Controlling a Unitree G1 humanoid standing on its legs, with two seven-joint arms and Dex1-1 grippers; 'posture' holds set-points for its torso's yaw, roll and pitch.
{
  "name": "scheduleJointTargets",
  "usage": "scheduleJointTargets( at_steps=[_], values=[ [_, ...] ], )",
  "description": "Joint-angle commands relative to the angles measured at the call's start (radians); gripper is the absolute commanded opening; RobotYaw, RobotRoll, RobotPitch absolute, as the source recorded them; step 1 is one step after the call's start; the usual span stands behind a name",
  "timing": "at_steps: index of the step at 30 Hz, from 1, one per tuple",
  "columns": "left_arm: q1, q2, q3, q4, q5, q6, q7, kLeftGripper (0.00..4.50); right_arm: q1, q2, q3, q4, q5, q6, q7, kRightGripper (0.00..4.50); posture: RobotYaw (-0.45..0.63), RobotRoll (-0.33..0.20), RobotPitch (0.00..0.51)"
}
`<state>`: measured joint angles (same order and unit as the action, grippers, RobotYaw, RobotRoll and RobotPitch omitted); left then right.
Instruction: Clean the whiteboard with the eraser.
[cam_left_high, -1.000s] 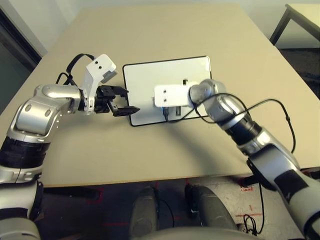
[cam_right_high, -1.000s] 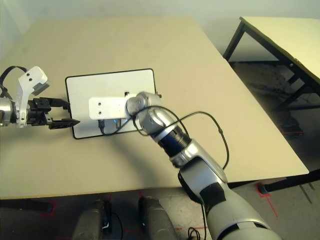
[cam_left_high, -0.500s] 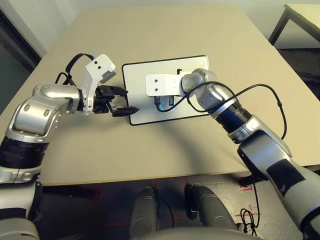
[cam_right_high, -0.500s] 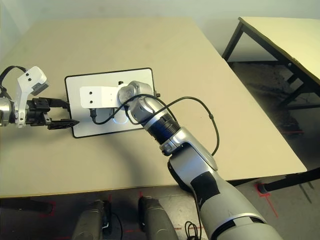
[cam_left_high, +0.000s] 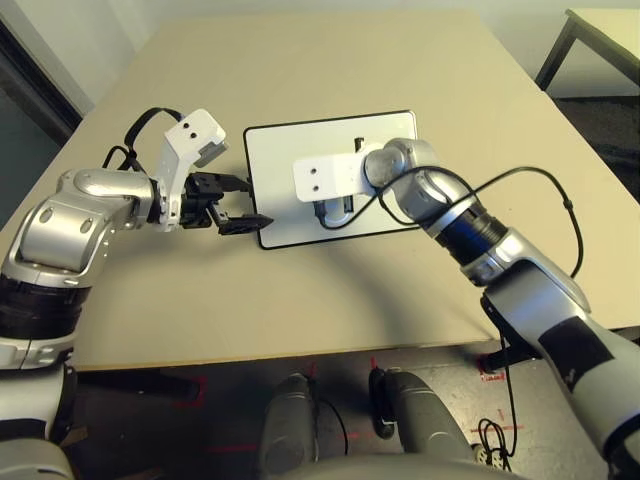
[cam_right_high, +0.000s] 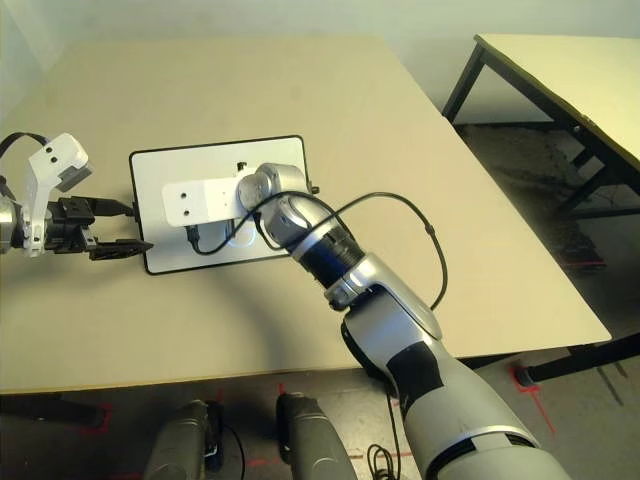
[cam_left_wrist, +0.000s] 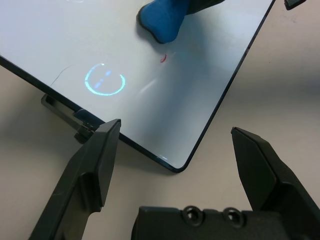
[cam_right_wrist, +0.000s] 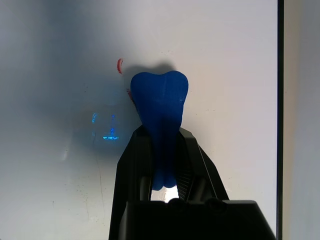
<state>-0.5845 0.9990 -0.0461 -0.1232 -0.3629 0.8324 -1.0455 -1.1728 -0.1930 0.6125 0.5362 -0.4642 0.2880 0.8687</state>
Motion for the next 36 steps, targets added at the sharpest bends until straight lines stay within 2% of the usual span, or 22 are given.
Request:
scheduleJointTargets(
  at_steps=[1, 3, 6, 16, 19, 23, 26, 30, 36],
  values=[
    [0.008, 0.003, 0.007, -0.017, -0.010, 0.012, -0.002, 4.50, 0.083, -0.026, 0.028, -0.047, -0.018, 0.031, 0.050, 0.60, 0.05, 0.000, 0.149],
    [0.011, 0.005, 0.009, -0.018, -0.010, 0.014, -0.001, 4.50, 0.125, -0.046, 0.040, -0.102, -0.024, 0.047, 0.081, 0.60, 0.05, 0.000, 0.149],
    [0.012, 0.003, 0.008, -0.017, -0.011, 0.015, 0.000, 4.50, 0.136, -0.051, 0.040, -0.089, -0.038, 0.040, 0.084, 0.60, 0.05, 0.000, 0.148],
    [0.011, -0.004, 0.007, -0.020, -0.012, 0.019, 0.003, 4.50, -0.065, 0.029, -0.025, 0.283, -0.027, -0.059, -0.076, 0.60, 0.05, 0.000, 0.149],
    [0.019, -0.003, 0.013, -0.026, -0.015, 0.022, 0.005, 4.50, -0.013, 0.009, -0.006, 0.207, -0.027, -0.042, -0.018, 0.60, 0.05, 0.000, 0.149],
    [0.025, -0.001, 0.016, -0.030, -0.016, 0.024, 0.007, 4.50, 0.104, -0.031, 0.026, -0.011, -0.035, 0.029, 0.078, 0.60, 0.05, 0.000, 0.149],
    [0.023, -0.002, 0.013, -0.025, -0.017, 0.021, 0.009, 4.50, 0.130, -0.012, 0.025, -0.082, -0.038, 0.069, 0.095, 0.60, 0.04, 0.000, 0.151],
    [0.017, -0.004, 0.009, -0.018, -0.018, 0.017, 0.010, 4.50, 0.092, 0.053, -0.002, -0.038, -0.027, 0.078, 0.048, 0.60, 0.04, 0.000, 0.153],
    [0.021, -0.002, 0.012, -0.026, -0.023, 0.022, 0.012, 4.50, -0.004, 0.081, -0.038, 0.156, -0.018, 0.003, -0.045, 0.60, 0.05, 0.000, 0.156]
  ],
)
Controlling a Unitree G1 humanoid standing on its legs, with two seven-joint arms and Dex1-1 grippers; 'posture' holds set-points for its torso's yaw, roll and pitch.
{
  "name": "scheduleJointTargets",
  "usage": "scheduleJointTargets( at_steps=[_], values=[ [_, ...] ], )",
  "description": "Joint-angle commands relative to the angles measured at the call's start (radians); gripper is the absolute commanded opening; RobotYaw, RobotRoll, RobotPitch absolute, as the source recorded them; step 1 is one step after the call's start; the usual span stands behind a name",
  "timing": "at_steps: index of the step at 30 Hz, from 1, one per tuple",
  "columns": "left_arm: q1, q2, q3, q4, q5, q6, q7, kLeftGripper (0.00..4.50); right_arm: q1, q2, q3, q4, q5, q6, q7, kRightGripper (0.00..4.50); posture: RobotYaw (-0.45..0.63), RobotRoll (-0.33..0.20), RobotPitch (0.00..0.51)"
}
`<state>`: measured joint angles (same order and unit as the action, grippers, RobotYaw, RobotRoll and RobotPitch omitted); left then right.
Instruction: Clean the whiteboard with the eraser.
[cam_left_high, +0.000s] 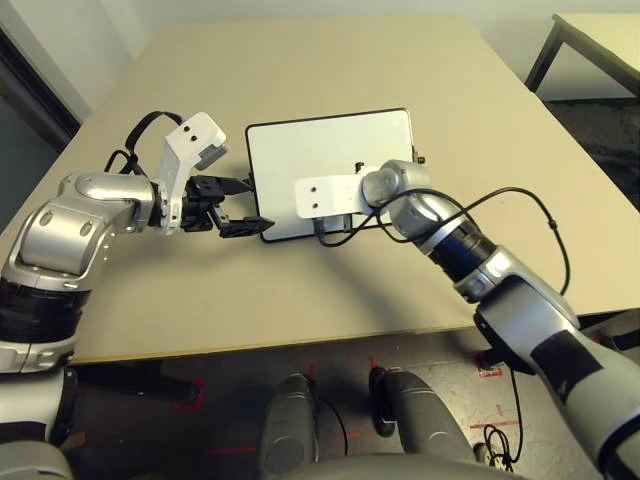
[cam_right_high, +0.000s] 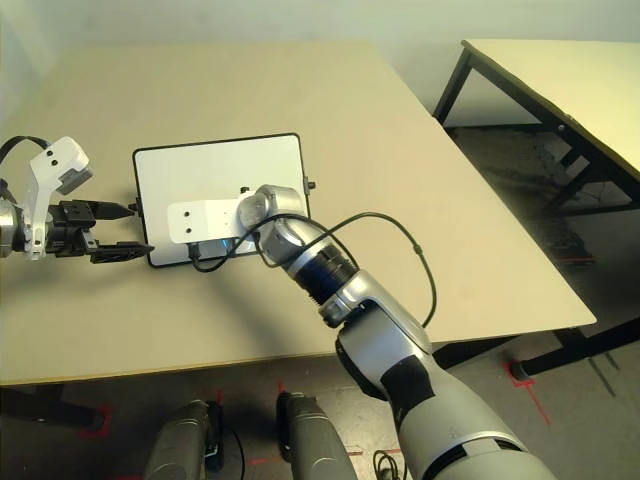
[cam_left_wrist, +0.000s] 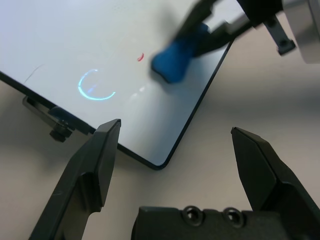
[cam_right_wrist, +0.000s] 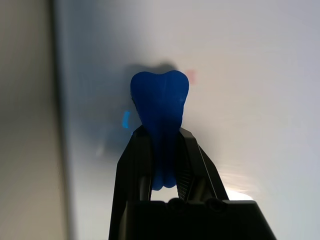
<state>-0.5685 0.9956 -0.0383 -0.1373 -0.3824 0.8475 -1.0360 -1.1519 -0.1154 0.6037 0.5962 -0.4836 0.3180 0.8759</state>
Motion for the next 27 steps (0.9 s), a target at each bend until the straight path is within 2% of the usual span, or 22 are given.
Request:
scheduleJointTargets(
  at_steps=[1, 4, 10, 19, 27],
  values=[
    [0.008, 0.003, 0.006, -0.015, -0.005, 0.009, 0.002, 4.50, -0.032, 0.002, -0.032, 0.115, 0.004, -0.037, -0.059, 0.60, 0.05, 0.000, 0.156],
    [0.014, 0.006, 0.010, -0.019, -0.007, 0.011, 0.004, 4.50, -0.013, -0.015, -0.022, 0.109, 0.001, -0.049, -0.037, 0.60, 0.05, 0.000, 0.155],
    [0.014, 0.009, 0.009, -0.017, -0.008, 0.011, 0.006, 4.50, 0.079, -0.048, 0.008, -0.057, -0.011, 0.000, 0.043, 0.60, 0.05, 0.000, 0.152],
    [0.001, 0.003, -0.001, -0.004, -0.002, 0.001, 0.003, 4.50, 0.044, -0.003, 0.001, 0.073, -0.026, -0.047, -0.026, 0.60, 0.04, 0.000, 0.148],
    [0.007, 0.006, 0.001, -0.002, 0.001, -0.003, 0.001, 4.50, 0.067, 0.017, 0.016, 0.056, -0.029, -0.052, -0.019, 0.60, 0.06, 0.000, 0.142]
  ],
)
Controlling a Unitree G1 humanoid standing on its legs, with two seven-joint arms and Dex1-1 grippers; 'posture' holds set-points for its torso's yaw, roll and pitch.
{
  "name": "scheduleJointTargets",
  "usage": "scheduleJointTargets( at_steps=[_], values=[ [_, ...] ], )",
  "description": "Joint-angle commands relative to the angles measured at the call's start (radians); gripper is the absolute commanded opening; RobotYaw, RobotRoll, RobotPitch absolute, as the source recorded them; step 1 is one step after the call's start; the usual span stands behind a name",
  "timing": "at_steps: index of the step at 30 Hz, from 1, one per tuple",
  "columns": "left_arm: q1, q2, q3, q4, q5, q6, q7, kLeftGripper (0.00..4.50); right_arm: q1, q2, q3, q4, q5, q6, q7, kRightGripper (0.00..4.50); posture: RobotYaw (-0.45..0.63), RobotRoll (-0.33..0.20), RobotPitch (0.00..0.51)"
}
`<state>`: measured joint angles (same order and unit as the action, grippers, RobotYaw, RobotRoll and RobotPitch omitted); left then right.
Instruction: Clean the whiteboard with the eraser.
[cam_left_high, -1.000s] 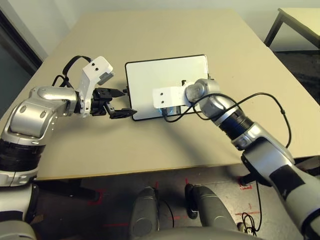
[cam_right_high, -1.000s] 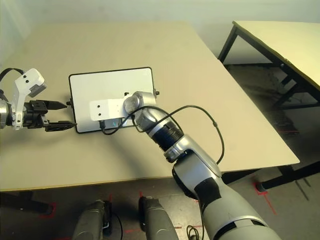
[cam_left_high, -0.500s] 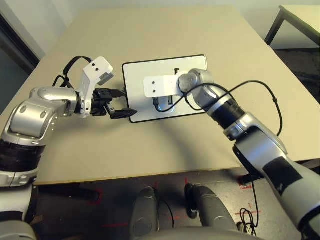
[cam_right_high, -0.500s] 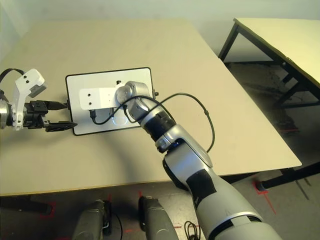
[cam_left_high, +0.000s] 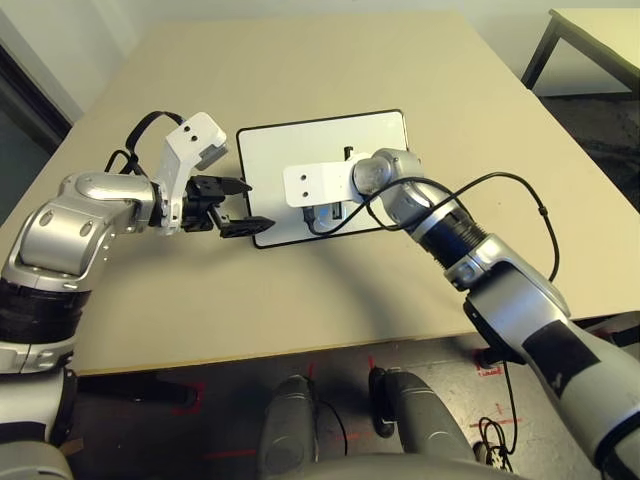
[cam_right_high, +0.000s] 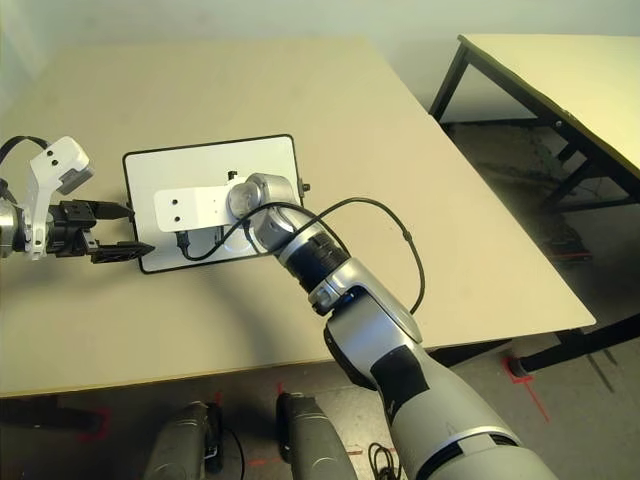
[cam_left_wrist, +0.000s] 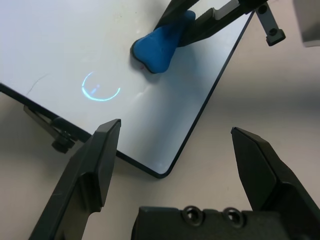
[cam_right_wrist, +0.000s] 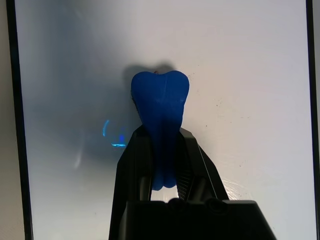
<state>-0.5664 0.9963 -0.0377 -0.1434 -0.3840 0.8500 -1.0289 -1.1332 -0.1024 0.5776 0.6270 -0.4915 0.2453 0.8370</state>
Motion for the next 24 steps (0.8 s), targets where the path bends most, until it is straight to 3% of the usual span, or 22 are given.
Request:
scheduleJointTargets(
  at_steps=[1, 11, 24],
  values=[
    [0.006, 0.006, 0.001, 0.005, 0.003, -0.007, -0.006, 4.50, 0.054, 0.005, 0.046, 0.021, -0.024, 0.021, 0.021, 0.60, 0.06, 0.000, 0.142],
    [0.009, -0.002, -0.002, 0.004, 0.004, -0.009, -0.002, 4.50, -0.041, 0.058, -0.002, 0.193, -0.019, -0.015, -0.071, 0.60, 0.06, 0.000, 0.145],
    [0.010, -0.009, 0.000, 0.004, 0.002, -0.008, 0.006, 4.50, -0.118, 0.051, -0.032, 0.355, -0.001, -0.067, -0.140, 0.60, 0.06, 0.000, 0.140]
  ],
)
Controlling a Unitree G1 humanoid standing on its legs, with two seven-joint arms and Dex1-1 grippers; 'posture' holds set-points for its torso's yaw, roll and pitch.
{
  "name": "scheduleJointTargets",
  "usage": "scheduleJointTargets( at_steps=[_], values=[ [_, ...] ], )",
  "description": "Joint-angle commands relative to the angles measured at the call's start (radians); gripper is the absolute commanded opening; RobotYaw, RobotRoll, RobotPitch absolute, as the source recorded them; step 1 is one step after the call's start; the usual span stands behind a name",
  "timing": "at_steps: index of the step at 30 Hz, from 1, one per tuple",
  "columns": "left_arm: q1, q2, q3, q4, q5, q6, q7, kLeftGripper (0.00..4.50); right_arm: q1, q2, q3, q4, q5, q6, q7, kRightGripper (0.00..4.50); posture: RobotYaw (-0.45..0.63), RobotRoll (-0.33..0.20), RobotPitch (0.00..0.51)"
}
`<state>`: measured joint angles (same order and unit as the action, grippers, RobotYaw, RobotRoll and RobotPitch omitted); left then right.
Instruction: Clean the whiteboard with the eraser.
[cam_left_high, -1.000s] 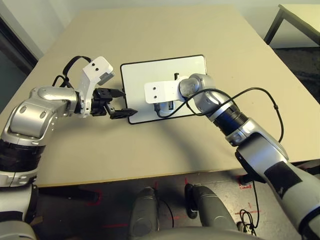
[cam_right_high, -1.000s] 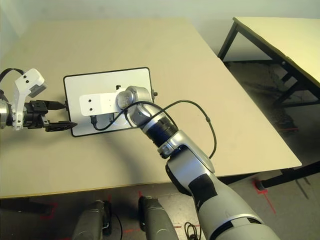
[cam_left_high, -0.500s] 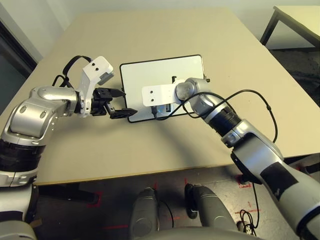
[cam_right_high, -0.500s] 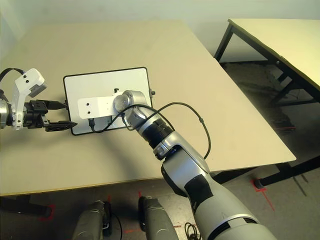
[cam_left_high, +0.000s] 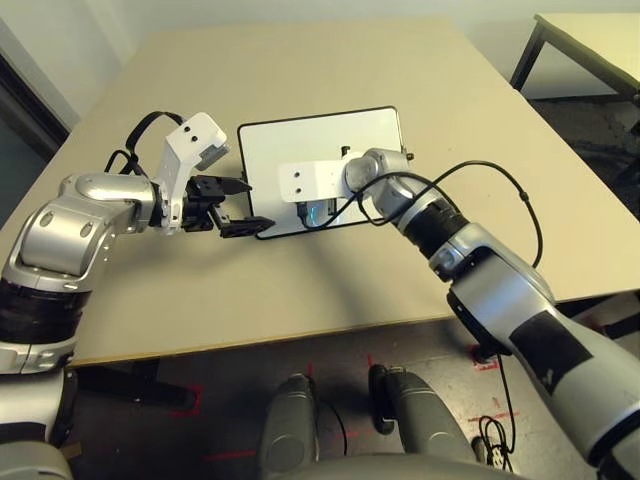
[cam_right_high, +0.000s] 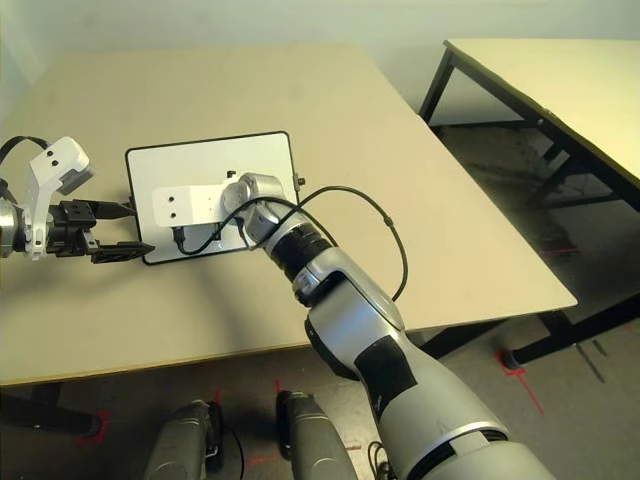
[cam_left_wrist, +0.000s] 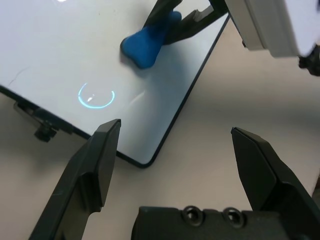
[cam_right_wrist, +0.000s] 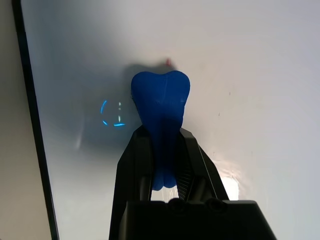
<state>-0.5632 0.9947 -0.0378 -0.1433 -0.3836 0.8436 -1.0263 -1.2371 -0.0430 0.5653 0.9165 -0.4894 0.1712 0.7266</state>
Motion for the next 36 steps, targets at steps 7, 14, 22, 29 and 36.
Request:
scheduleJointTargets(
  at_steps=[7, 14, 22, 29, 36],
  values=[
    [-0.027, -0.093, 0.060, 0.033, 0.013, -0.065, 0.103, 4.50, -0.080, 0.019, -0.213, 0.077, 0.152, -0.012, -0.157, 0.60, 0.06, 0.000, 0.136],
    [-0.099, -0.307, 0.306, 0.135, 0.094, -0.351, 0.502, 4.50, -0.104, -0.162, -0.585, -0.130, 0.363, 0.100, -0.410, 0.60, 0.05, 0.000, 0.138],
    [-0.092, -0.326, 0.591, 0.348, 0.149, -0.699, 0.807, 4.50, 0.159, -0.375, -0.692, -0.368, 0.385, 0.303, -0.479, 0.60, 0.00, 0.000, 0.144],
    [0.003, -0.330, 0.592, 0.520, 0.141, -0.771, 0.788, 4.50, 0.328, -0.337, -0.696, -0.481, 0.451, 0.556, -0.447, 0.60, 0.00, 0.000, 0.157],
    [0.025, -0.352, 0.551, 0.458, 0.089, -0.690, 0.757, 4.50, 0.316, -0.342, -0.657, -0.617, 0.504, 0.596, -0.373, 0.60, 0.00, 0.000, 0.174]
  ],
)
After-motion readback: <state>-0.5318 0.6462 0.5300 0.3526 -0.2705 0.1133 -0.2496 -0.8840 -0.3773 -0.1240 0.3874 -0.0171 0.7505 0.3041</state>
